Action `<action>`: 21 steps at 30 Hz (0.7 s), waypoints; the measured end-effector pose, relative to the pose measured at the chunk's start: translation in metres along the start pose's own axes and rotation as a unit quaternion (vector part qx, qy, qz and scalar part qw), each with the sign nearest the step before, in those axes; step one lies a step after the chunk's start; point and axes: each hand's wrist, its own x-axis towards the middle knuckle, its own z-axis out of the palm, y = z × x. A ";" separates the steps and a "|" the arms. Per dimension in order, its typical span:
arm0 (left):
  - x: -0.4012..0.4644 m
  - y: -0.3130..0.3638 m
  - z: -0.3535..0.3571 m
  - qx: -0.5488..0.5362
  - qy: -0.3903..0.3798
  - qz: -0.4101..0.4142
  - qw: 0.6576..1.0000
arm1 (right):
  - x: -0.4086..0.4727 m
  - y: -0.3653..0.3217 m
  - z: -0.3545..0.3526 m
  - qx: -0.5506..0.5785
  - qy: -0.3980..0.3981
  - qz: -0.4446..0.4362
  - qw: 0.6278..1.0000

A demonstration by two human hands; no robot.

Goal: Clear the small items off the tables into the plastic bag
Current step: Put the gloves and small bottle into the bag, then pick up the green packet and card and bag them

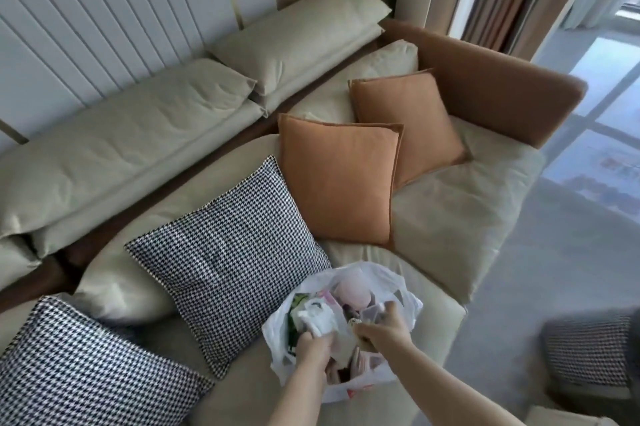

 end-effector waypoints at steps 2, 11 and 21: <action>0.011 0.000 0.004 -0.017 0.008 0.004 1.000 | 0.013 0.001 0.006 -0.002 -0.006 -0.018 1.000; 0.009 0.002 -0.005 0.013 0.025 0.020 0.999 | 0.016 0.013 0.005 -0.055 0.003 -0.006 0.998; -0.041 0.008 -0.038 0.116 -0.074 0.100 0.985 | -0.053 0.007 -0.004 -0.099 0.061 -0.040 0.992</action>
